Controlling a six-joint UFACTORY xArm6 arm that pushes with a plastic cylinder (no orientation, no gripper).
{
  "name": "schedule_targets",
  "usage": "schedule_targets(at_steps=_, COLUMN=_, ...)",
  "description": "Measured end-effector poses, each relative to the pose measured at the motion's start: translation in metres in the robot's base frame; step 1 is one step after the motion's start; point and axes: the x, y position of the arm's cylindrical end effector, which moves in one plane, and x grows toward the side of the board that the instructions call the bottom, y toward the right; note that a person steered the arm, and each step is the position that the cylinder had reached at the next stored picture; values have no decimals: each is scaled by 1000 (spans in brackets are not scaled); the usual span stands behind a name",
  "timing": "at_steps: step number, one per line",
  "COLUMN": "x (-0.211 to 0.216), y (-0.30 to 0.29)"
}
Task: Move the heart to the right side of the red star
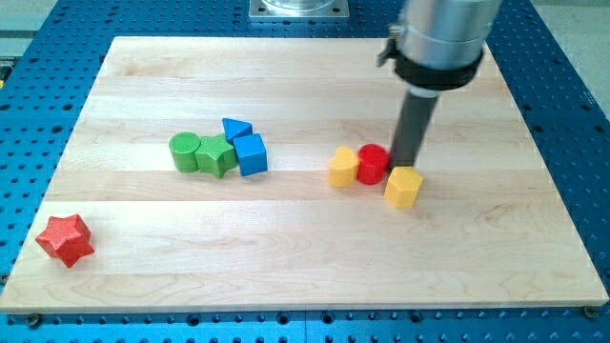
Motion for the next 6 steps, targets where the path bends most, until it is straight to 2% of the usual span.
schedule_targets(at_steps=1, x=6, y=-81)
schedule_targets(at_steps=2, x=-35, y=-53)
schedule_targets(at_steps=4, x=30, y=-212)
schedule_targets(at_steps=6, x=77, y=-284)
